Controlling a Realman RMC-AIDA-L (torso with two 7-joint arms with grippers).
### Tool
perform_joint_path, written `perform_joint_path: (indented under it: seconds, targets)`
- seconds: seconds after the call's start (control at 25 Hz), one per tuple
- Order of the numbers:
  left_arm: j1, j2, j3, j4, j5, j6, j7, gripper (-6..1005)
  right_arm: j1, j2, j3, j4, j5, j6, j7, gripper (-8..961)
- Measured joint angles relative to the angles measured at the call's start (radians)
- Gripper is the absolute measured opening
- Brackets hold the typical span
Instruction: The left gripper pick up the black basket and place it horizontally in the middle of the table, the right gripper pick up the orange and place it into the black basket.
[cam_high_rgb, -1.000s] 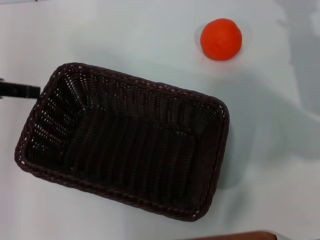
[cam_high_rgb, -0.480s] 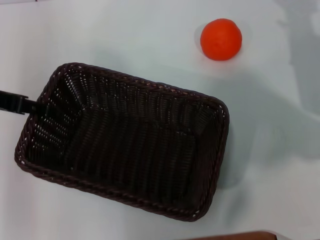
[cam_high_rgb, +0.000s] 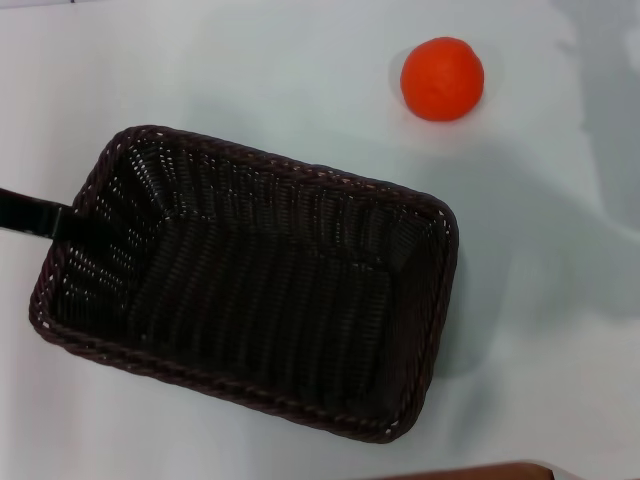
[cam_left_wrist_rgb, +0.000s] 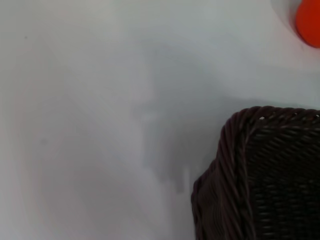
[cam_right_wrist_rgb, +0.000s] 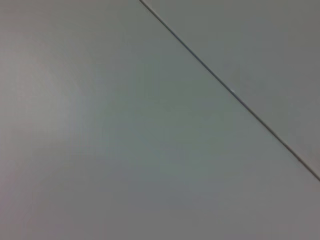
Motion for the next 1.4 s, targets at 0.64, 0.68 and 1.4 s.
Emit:
perform_joint_path:
  seconds: [0.64, 0.68, 1.4]
  targets:
    - [0.006, -0.001, -0.113, -0.006, -0.161, -0.039, -0.005, 172, 0.001, 0.000, 0.013, 0.003, 0.002, -0.008, 0.001, 956]
    - [0.006, -0.001, -0.128, -0.005, -0.178, -0.042, -0.016, 172, 0.001, 0.000, 0.013, 0.003, 0.002, -0.008, 0.001, 956]
    - [0.043, -0.006, -0.252, 0.044, -0.363, 0.094, -0.167, 172, 0.012, -0.003, 0.035, 0.005, 0.002, -0.043, 0.001, 956]
